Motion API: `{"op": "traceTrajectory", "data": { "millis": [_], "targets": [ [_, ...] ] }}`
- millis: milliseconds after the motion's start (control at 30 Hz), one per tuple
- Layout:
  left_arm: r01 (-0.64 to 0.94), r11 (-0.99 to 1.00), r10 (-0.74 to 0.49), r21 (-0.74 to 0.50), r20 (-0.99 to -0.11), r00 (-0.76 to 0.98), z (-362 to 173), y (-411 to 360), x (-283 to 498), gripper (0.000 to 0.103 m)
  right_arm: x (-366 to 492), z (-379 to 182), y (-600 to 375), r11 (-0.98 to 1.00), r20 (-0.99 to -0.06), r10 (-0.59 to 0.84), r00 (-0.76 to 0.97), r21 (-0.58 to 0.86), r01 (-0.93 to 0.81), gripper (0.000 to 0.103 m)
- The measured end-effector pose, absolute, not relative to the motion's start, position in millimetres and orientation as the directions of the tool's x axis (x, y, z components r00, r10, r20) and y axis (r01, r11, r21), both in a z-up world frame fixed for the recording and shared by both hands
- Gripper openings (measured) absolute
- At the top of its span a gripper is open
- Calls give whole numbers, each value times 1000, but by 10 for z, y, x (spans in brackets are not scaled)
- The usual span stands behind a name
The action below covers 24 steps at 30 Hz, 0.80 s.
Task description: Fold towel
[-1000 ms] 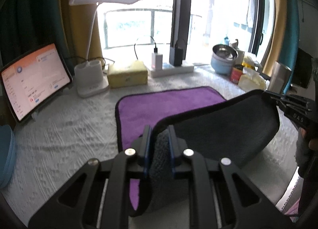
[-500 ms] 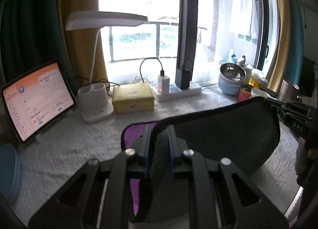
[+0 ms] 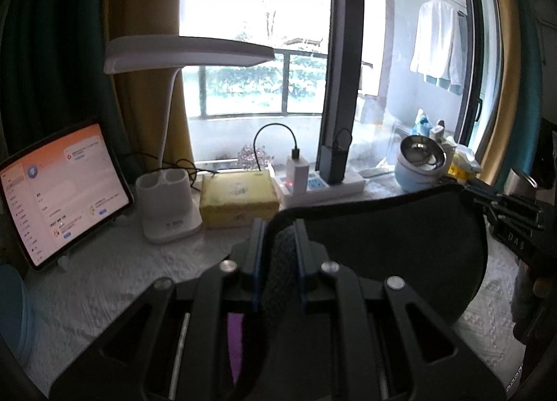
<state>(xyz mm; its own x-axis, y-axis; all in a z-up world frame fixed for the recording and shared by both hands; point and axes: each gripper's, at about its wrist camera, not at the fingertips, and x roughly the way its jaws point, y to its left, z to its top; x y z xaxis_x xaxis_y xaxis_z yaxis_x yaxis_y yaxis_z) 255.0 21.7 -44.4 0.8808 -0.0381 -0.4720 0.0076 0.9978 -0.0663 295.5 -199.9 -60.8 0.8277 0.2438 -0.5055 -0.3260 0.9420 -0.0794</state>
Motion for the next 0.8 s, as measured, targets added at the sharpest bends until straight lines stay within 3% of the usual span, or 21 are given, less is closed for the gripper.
{"op": "traceTrajectory", "data": {
  "millis": [400,800],
  "targets": [
    [-5,999,-15,-40,-493,870,-621,259,2943,16,3312,-742,-1946,942,-533,226,816,-94,-322,5],
    [-22,993,-57,-114,-643,764,-1121,289,3577,16,3763,-1144,-1880,943,-625,198,755,-89,-322,5]
  ]
}}
